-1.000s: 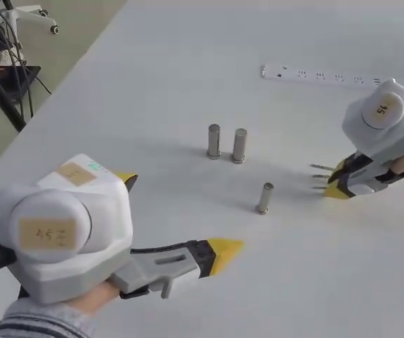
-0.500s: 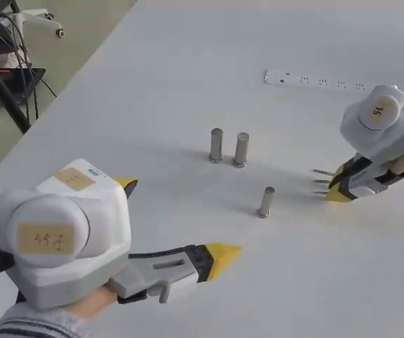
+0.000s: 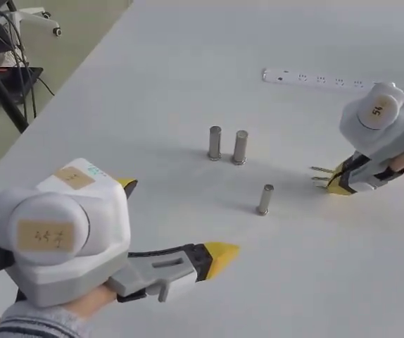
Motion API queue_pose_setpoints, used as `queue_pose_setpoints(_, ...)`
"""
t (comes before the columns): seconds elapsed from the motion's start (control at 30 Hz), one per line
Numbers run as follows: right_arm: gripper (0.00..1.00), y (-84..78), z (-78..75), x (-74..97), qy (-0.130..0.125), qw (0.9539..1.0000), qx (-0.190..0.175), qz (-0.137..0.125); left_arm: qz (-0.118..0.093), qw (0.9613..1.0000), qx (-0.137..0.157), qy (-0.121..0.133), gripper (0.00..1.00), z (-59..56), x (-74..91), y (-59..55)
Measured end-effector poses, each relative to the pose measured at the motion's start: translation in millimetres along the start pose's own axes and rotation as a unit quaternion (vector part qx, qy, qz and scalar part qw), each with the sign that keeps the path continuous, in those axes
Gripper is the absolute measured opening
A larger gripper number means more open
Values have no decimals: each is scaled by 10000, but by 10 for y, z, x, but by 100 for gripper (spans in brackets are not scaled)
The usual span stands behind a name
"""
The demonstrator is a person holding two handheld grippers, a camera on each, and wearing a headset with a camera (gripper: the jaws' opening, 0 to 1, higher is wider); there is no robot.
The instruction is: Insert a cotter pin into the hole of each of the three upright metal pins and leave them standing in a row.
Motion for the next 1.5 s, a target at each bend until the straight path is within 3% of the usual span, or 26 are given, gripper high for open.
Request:
queue_pose_setpoints(0.27, 0, 6, 8, 8, -11, 9999, 98, 74, 62, 10000, 7, 11, 93, -1, 6, -29)
queue_pose_setpoints(0.47, 0, -8, 4, 45, -82, 9999, -14, -120, 81, 10000, -48, 5, 89, 8, 9, -8)
queue_pose_setpoints(0.63, 0, -5, -21, 161, -423, 9984, 104, -351, 198, 9998, -72, -23, 84, 24, -25, 0)
queue_pose_setpoints(0.77, 0, 30, 6, 293, -668, 9959, 193, -575, 137, 9998, 62, -115, 81, 11, -55, 45)
queue_pose_setpoints(0.9, 0, 63, 12, 347, -813, 9938, 322, -694, 167, 9996, 185, -132, 67, 7, -89, 83)
queue_pose_setpoints(0.97, 0, 113, 90, 422, -853, 9921, 364, -847, 189, 9994, 241, -172, 66, -3, -104, 104)
queue_pose_setpoints(1.07, 0, 177, 204, 515, -958, 9898, 476, -945, 31, 9989, 375, -268, 65, -35, -121, 173)
queue_pose_setpoints(1.2, 0, 277, 349, 620, -1052, 9864, 615, -1104, -19, 9990, 291, -341, 61, -90, -158, 234)
queue_pose_setpoints(1.5, 0, 511, 636, 793, -942, 9776, 1210, -1441, -3, 9966, 454, -685, 51, -257, -282, 298)
Point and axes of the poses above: the centre of the closed fingertips' face, and the gripper's own axes: x roughly backward along the fingers, z roughly to its left, y roughly out of its top, the point moved 6 cm from there along x, roughly backward along the fingers, and after that the axes turned 2 degrees about -y, right-handed, at the moved point
